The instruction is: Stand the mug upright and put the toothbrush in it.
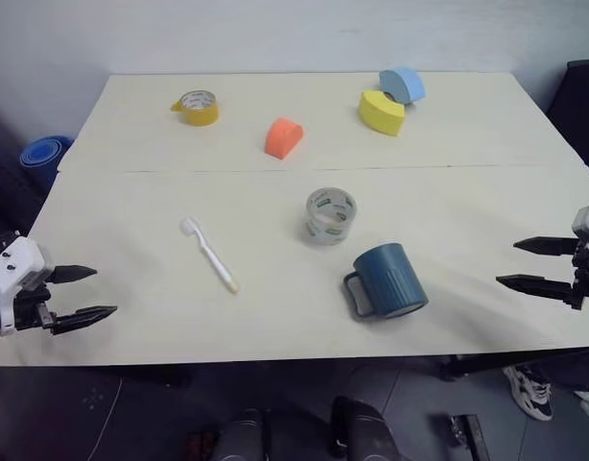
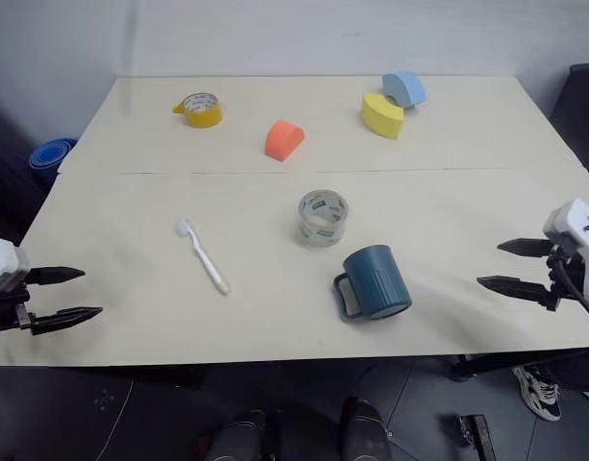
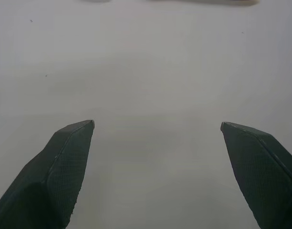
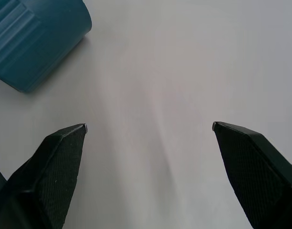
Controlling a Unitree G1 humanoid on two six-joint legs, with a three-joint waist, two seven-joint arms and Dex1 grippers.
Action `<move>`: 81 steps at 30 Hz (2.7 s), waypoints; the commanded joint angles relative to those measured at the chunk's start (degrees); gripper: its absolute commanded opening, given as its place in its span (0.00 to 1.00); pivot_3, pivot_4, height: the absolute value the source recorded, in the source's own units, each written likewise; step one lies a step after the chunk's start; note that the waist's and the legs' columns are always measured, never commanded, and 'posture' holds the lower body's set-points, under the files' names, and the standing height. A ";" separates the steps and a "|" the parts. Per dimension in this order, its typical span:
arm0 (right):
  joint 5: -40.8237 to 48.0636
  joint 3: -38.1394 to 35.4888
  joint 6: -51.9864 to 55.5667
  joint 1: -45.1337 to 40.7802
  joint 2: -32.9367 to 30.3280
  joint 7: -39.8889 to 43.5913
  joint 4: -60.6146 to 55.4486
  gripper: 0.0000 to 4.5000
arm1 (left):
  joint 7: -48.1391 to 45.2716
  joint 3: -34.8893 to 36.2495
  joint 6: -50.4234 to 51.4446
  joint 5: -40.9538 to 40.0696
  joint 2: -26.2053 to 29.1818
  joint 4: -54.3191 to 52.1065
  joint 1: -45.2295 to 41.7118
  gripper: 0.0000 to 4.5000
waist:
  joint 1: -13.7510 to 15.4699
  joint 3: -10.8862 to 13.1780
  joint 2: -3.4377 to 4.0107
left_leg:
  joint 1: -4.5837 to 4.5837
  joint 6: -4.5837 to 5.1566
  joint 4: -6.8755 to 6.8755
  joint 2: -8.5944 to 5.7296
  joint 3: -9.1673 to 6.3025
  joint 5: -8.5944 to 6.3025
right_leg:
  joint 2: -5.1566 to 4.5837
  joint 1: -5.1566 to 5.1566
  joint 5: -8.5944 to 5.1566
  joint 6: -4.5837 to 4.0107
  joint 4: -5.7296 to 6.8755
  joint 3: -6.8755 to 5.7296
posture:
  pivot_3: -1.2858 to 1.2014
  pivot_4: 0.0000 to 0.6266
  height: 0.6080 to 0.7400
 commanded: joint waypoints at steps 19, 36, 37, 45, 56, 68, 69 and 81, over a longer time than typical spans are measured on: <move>2.78 -1.34 4.81 -4.33 0.04 -2.16 -4.51 0.98 | 2.85 0.27 8.66 -6.38 -2.49 -8.76 -4.02 1.00 | 0.19 0.00 0.00 | 0.02 -0.03 0.01 0.04 0.17 -0.03 | 0.05 -0.09 0.00 -0.01 0.03 0.16 | 0.52 0.24 1.00; -6.98 32.21 18.45 -44.78 28.14 -17.09 -4.52 0.74 | 2.98 -10.42 27.82 -25.21 -0.09 -35.29 -22.91 1.00 | -1.26 0.02 -0.04 | -0.17 -0.16 0.01 0.05 0.15 -0.09 | 0.17 -0.44 0.00 -0.06 0.34 0.26 | 0.52 0.24 1.00; -8.32 33.63 17.87 -45.14 28.92 -17.10 -3.56 0.74 | 2.70 -11.01 27.29 -24.62 0.02 -35.13 -23.25 1.00 | -1.16 0.02 -0.04 | -0.19 -0.16 0.03 0.05 0.16 -0.09 | 0.17 -0.45 0.00 -0.06 0.35 0.27 | 0.52 0.24 1.00; -13.17 39.05 12.96 -45.80 33.19 -12.86 0.28 0.74 | 1.48 -13.64 23.85 -20.70 -0.41 -32.23 -24.56 1.00 | -1.28 0.02 -0.04 | -0.22 -0.15 0.10 0.08 0.16 -0.07 | 0.20 -0.46 0.00 -0.05 0.37 0.27 | 0.52 0.24 1.00; -21.52 43.42 3.47 -51.31 38.67 -9.06 13.22 0.61 | 1.99 -14.72 23.12 -19.84 -1.86 -31.07 -27.02 1.00 | -1.47 0.02 -0.04 | -0.22 -0.15 0.10 0.07 0.15 -0.07 | 0.20 -0.47 0.00 -0.05 0.39 0.27 | 0.52 0.24 1.00; -24.27 40.87 0.12 -54.74 40.22 -5.40 16.61 0.06 | 2.67 -14.46 24.46 -20.82 -2.39 -32.66 -26.30 1.00 | -1.71 0.02 -0.04 | -0.21 -0.16 0.10 0.08 0.13 -0.07 | 0.20 -0.47 0.00 -0.05 0.40 0.27 | 0.52 0.24 1.00; -24.06 40.11 0.34 -55.27 39.50 -5.23 15.90 0.06 | 2.72 -14.66 24.71 -21.19 -2.64 -32.88 -26.42 1.00 | -1.68 0.02 -0.04 | -0.21 -0.16 0.10 0.08 0.13 -0.07 | 0.20 -0.47 0.00 -0.05 0.40 0.27 | 0.52 0.24 1.00; -22.94 21.95 12.05 -43.54 10.27 -7.36 -0.50 0.06 | 1.94 -20.33 26.18 -22.79 -9.32 -30.59 -34.72 1.00 | 0.37 0.07 -0.07 | -0.88 -0.14 0.32 0.05 -0.11 -0.08 | 0.18 -0.86 0.00 -0.05 0.42 0.09 | 0.52 0.24 1.00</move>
